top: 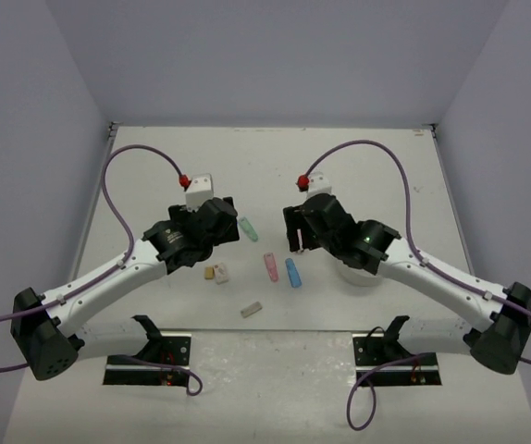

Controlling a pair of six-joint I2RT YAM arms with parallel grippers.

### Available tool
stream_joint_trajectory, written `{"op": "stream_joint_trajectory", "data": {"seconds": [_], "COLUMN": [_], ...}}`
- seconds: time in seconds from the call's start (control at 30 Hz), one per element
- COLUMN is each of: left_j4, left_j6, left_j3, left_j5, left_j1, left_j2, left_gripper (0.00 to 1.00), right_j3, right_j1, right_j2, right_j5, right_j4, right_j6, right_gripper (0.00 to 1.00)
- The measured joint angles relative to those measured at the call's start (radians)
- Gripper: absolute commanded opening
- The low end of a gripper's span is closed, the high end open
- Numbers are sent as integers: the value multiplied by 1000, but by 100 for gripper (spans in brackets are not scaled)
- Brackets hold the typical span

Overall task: Sort the stationery into containers
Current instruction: Pick up the stationery from the center of the board.

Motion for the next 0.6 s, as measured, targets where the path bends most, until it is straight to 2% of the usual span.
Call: {"op": "stream_joint_trajectory", "data": {"seconds": [0.2,0.47,0.6], "left_j4": [-25,-4,2], "left_j6": [5,30,38], "left_j3": [1,-5,-7], "left_j5": [3,42,53], "left_j1": [0,0,0], "left_j2": [-7,-44,-44], "left_gripper": [100,100,100], "right_j3": [32,31,-25], "right_j1": [0,0,0], "right_j2": [183,299,330], "right_j5": [-75,-163,-197], "right_j4": [-45,-65,-56], "right_j6": [17,42,57], "right_gripper": [63,55,52]}}
